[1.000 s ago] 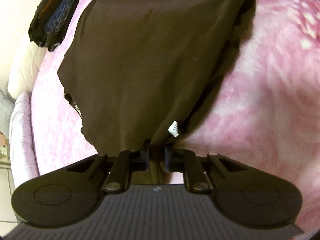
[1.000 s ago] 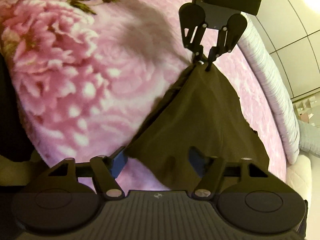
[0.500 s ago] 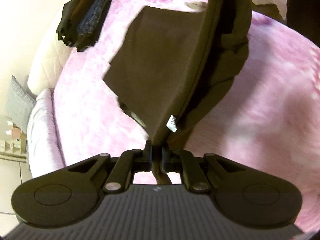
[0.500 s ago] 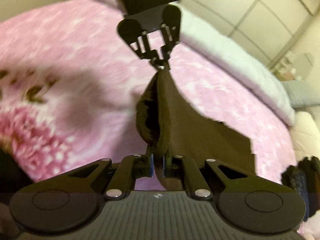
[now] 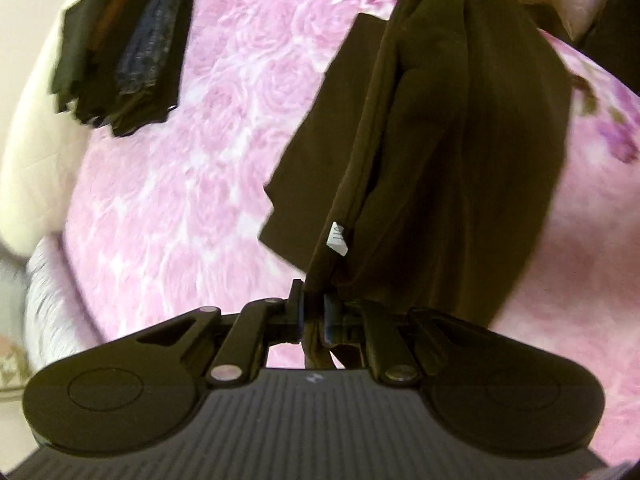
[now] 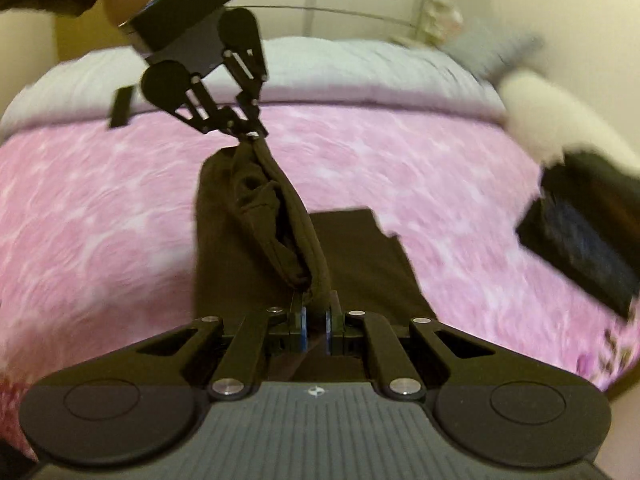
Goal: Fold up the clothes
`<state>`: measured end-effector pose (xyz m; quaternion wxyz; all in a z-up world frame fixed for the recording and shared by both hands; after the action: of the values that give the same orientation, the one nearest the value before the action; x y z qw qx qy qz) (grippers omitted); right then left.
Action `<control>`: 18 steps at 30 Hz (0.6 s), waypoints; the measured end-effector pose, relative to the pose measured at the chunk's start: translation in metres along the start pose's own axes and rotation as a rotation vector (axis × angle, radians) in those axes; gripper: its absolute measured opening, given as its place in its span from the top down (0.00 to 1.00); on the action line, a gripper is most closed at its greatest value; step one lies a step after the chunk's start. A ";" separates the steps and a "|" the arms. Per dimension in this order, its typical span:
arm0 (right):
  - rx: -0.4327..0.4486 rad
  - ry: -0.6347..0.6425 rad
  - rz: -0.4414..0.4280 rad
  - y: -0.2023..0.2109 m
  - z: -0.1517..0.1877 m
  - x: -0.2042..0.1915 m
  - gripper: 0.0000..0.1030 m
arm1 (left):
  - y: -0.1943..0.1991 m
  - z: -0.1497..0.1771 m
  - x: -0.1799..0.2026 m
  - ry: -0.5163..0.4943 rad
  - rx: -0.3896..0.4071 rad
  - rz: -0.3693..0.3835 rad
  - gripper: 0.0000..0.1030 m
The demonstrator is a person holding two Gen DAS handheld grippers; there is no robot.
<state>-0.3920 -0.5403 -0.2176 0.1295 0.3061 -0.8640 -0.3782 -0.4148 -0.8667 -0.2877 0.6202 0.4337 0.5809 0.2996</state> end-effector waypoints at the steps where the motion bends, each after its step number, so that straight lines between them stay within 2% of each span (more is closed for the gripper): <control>1: -0.011 -0.036 -0.007 -0.006 0.005 0.018 0.94 | -0.017 -0.009 -0.009 -0.008 0.000 0.022 0.93; 5: -0.054 -0.183 -0.034 -0.030 0.027 0.084 0.94 | -0.080 -0.038 -0.028 -0.035 0.003 0.107 0.93; 10: -0.118 -0.368 -0.066 -0.067 0.067 0.136 0.93 | -0.138 -0.056 -0.030 -0.010 0.000 0.207 0.92; 12: -0.144 -0.427 -0.079 -0.081 0.082 0.149 0.93 | -0.147 -0.056 -0.031 0.018 -0.002 0.231 0.93; 18: -0.153 -0.557 -0.098 -0.092 0.092 0.162 0.94 | -0.150 -0.055 -0.043 0.107 0.023 0.268 0.92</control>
<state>-0.5207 -0.6371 -0.3487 -0.1083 0.2212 -0.8195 -0.5175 -0.4952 -0.9605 -0.3975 0.5379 0.4977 0.5534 0.3958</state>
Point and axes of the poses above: each gripper's, at about its wrist camera, not at the fingertips, and y roughly against the way its jaws point, x to its right, z to its underside, the point moved 10 cm from there along -y, roughly the way its jaws point, and after that the axes turned 4 degrees about -z, right-handed, at the moved point
